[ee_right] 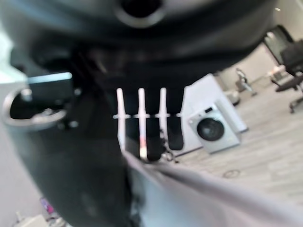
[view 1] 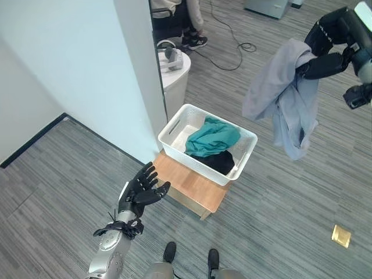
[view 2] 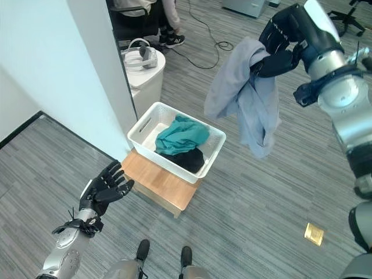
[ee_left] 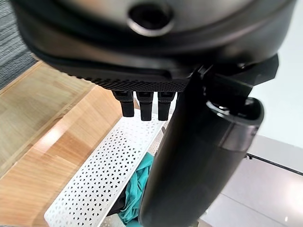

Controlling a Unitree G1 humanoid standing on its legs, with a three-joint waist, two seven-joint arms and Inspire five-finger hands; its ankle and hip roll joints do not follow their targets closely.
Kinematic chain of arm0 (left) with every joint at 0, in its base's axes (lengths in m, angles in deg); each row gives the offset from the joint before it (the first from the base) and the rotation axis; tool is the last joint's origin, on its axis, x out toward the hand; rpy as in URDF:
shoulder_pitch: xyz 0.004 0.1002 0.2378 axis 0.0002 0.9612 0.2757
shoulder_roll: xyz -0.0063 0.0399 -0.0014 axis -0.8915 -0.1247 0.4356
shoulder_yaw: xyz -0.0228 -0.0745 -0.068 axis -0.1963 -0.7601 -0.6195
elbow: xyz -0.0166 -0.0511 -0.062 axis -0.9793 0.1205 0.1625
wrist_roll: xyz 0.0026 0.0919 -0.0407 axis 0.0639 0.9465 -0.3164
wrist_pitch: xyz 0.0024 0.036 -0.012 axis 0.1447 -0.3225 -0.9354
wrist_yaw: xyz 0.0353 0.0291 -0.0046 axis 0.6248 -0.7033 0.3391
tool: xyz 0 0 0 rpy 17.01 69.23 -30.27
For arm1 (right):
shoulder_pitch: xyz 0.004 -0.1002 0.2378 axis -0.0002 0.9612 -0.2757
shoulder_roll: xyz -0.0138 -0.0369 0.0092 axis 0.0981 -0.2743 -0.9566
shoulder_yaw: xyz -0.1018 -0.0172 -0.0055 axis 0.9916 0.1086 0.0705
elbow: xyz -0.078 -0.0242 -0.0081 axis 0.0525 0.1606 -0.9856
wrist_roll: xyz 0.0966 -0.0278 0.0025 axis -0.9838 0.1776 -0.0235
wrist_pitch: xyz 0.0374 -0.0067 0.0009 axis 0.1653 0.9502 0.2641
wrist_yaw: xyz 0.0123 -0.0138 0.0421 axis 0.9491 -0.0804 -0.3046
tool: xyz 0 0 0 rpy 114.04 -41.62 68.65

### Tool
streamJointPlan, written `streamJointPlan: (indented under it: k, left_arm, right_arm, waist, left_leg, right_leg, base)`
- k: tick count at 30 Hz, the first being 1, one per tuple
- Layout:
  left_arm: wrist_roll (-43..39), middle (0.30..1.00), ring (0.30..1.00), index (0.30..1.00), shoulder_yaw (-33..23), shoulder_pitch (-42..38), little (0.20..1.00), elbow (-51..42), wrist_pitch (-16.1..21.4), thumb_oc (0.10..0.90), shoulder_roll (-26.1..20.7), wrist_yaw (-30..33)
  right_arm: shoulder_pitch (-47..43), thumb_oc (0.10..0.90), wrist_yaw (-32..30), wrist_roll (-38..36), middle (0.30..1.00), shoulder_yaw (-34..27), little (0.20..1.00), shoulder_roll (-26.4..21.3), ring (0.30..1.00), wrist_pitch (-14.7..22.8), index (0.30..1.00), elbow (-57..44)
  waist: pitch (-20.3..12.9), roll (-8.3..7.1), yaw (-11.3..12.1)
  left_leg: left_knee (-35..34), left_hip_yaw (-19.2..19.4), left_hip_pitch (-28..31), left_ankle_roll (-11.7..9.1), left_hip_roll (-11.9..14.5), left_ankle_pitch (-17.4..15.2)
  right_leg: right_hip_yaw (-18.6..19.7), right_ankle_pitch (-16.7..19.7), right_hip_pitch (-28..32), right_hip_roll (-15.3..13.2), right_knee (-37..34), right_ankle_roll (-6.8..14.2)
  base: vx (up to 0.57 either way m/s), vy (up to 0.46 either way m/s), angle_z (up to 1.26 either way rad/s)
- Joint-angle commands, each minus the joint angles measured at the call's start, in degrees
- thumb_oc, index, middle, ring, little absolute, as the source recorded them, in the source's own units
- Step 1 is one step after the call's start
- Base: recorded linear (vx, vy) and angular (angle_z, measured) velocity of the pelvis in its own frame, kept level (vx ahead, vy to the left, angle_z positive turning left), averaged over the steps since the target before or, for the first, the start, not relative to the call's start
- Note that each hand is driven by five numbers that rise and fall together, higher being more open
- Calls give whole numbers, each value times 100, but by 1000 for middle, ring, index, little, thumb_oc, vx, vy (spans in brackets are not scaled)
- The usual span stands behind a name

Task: Pick up bed clothes into laundry basket.

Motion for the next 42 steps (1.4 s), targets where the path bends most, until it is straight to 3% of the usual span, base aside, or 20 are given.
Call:
streamJointPlan:
  k: [1, 11, 26, 36, 42]
  left_arm:
    - [-179, 900, 900, 900, -5, 119, 900, -566, 454, 800, -595, -152]
    - [-297, 900, 900, 900, 81, -14, 900, -430, 456, 800, -583, -71]
    - [-177, 900, 900, 900, 11, -149, 900, -228, 452, 800, -586, 142]
    - [-46, 900, 900, 900, -128, -122, 900, -111, 453, 800, -526, 325]
    - [44, 900, 900, 900, -66, -210, 900, 12, 442, 800, -343, 349]
  right_arm:
    - [-1357, 400, -445, -29, 300, 153, 300, 138, 300, 394, 300, 255]
    - [-2050, 400, -626, 98, 300, 611, 300, 447, 300, 357, 300, 612]
    - [-1800, 400, -486, 473, 300, 747, 300, 1072, 300, 108, 300, 709]
    - [-632, 400, -281, 993, 300, 372, 300, 1765, 300, -100, 300, 749]
    - [761, 400, -163, 1495, 300, -265, 300, 2804, 300, -299, 300, 1796]
  waist:
    - [-836, -809, 167]
    - [-738, -871, 230]
    - [-533, -1028, 473]
    - [-256, -1017, 699]
    - [-83, -808, 878]
  left_leg:
    - [61, 126, -246, -136, -234, -259]
    - [-27, 29, -357, -151, -227, -171]
    - [-54, -82, -561, -169, -244, -119]
    - [-68, -125, -853, -196, -251, -18]
    - [-65, -192, -956, -189, -285, 28]
  right_leg:
    - [76, -129, 18, -354, -18, 412]
    - [-43, -142, -70, -371, 47, 401]
    - [-137, -119, -154, -362, -26, 379]
    - [-166, 42, -354, -317, -206, 369]
    - [-242, 80, -404, -320, -247, 384]
  base:
    - [7, -6, 8]
    - [-2, -4, 9]
    - [1, -3, 2]
    - [-31, -1, 3]
    - [-18, 19, 2]
